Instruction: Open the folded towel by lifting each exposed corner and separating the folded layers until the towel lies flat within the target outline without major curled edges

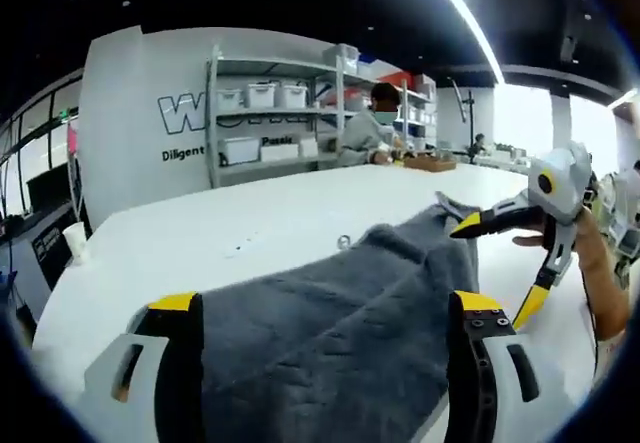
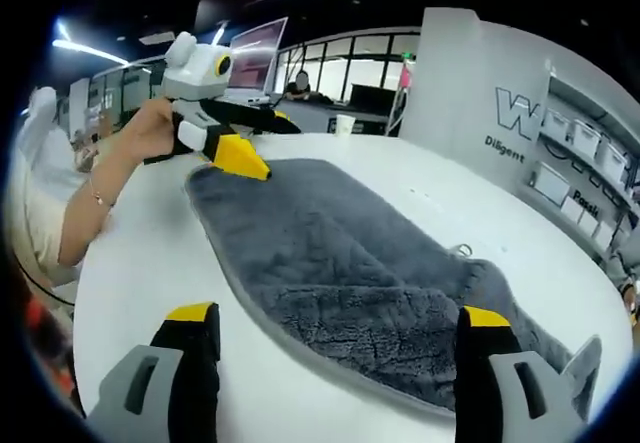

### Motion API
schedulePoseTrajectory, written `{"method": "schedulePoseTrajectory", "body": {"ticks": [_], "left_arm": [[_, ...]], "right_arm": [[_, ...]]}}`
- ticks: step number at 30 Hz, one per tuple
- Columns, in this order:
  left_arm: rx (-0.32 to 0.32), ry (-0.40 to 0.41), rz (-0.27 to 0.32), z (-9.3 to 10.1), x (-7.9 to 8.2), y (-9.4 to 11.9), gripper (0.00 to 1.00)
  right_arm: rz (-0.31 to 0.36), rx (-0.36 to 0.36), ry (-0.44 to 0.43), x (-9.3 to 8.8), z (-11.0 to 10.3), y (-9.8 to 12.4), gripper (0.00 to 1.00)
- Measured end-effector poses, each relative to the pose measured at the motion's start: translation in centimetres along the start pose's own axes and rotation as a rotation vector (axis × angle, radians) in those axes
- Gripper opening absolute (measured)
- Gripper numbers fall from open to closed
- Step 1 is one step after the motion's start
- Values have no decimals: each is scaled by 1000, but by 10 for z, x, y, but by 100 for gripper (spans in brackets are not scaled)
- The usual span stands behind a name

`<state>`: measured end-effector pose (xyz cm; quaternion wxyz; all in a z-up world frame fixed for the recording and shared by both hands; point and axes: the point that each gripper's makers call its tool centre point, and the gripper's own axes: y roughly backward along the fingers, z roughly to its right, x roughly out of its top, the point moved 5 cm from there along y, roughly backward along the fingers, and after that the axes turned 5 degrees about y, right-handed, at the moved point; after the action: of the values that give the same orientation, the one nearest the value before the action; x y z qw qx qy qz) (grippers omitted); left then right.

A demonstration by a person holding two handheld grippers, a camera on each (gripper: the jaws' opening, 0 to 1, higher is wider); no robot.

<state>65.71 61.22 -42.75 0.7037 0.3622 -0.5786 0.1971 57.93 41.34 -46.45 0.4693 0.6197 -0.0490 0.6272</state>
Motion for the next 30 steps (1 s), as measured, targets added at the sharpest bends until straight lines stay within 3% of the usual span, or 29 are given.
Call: {"method": "schedulePoseTrajectory", "body": {"ticks": [4, 9, 11, 14, 18, 23, 26, 27, 30], "left_arm": [[-63, -12, -32, 9, -12, 1, 100], [-130, 71, -29, 17, -28, 9, 100], [-150, 69, -63, 20, -32, 12, 100], [-125, 58, -51, 17, -29, 11, 100], [-97, 55, -89, 10, -36, 12, 100], [-76, 36, -111, 10, -39, 14, 100], [-64, 12, -125, 11, -40, 14, 100], [-61, 4, -129, 12, -41, 13, 100], [-65, -12, -147, 14, -42, 11, 100]], "right_arm": [[2, -9, -14, -1, 3, 0, 98], [-5, -15, -24, -3, 5, -2, 98], [-4, -18, -33, -4, 6, -2, 98], [2, -37, -48, -5, 11, 1, 97], [56, -96, -96, -2, 24, 8, 94], [210, -282, -165, 9, 58, 28, 92], [209, -400, -193, 2, 76, 40, 88], [190, -500, -186, -6, 89, 49, 85], [143, -651, -197, -22, 110, 65, 79]]}}
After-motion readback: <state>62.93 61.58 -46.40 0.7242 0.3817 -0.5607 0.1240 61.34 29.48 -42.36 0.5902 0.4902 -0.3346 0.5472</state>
